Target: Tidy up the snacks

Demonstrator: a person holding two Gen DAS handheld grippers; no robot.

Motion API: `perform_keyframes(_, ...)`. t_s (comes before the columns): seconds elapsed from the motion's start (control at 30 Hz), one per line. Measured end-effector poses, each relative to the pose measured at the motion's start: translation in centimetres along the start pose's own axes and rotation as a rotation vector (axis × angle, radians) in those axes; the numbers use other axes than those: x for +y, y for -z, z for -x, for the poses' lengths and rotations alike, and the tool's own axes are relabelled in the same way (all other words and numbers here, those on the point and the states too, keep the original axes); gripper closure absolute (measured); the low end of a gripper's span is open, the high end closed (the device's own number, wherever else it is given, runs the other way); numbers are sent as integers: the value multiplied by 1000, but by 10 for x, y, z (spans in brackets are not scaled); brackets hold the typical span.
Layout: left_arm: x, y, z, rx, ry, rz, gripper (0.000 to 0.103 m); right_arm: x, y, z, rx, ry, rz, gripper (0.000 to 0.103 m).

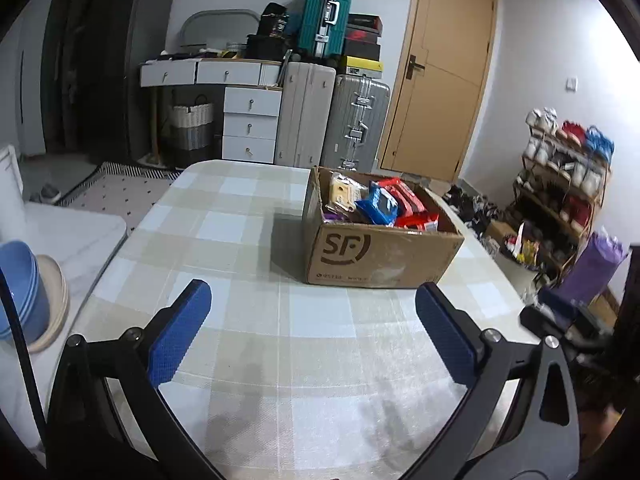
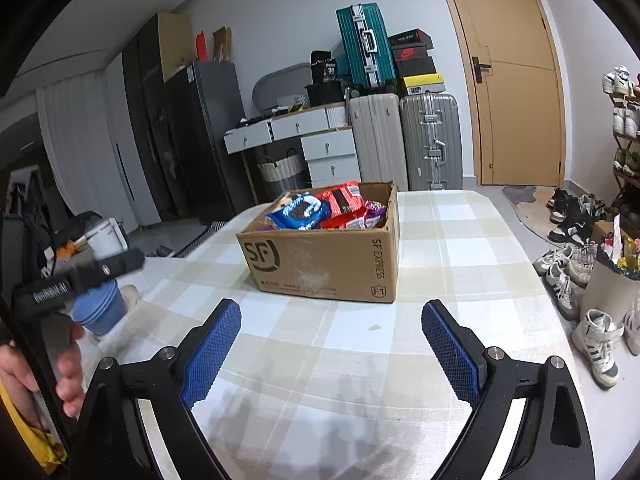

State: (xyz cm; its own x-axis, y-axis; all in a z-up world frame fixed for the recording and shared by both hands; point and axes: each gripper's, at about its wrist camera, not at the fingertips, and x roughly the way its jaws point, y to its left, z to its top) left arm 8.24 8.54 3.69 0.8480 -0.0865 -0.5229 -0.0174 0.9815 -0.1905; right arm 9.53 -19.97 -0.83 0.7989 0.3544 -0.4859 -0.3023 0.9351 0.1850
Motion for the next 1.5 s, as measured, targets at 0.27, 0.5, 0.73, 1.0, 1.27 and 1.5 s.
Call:
perform_keyframes(0.27, -7, 6, 4, -42, -33, -58, 1, 0, 4, 2, -11, 30, 17, 9)
perform_keyframes(0.5, -6, 11, 3, -41, -42, -62, 1, 2, 6, 11, -26, 30, 20, 9)
perform_keyframes(0.73, -9, 17, 6, -36, -50, -65, 1, 6, 6, 13, -24, 20, 17, 9)
perform_keyframes(1.0, -9, 18, 3, -32, -51, -70, 1, 10, 6, 19, -29, 15, 16, 9)
perform_keyframes(1.27, -7, 21, -1, -24, -64, -74, 1, 10, 6, 20, -29, 15, 15, 9)
perform_keyframes(1.5, -8, 23, -2, -21, -65, -77, 1, 14, 6, 23, -27, 8, 23, 9)
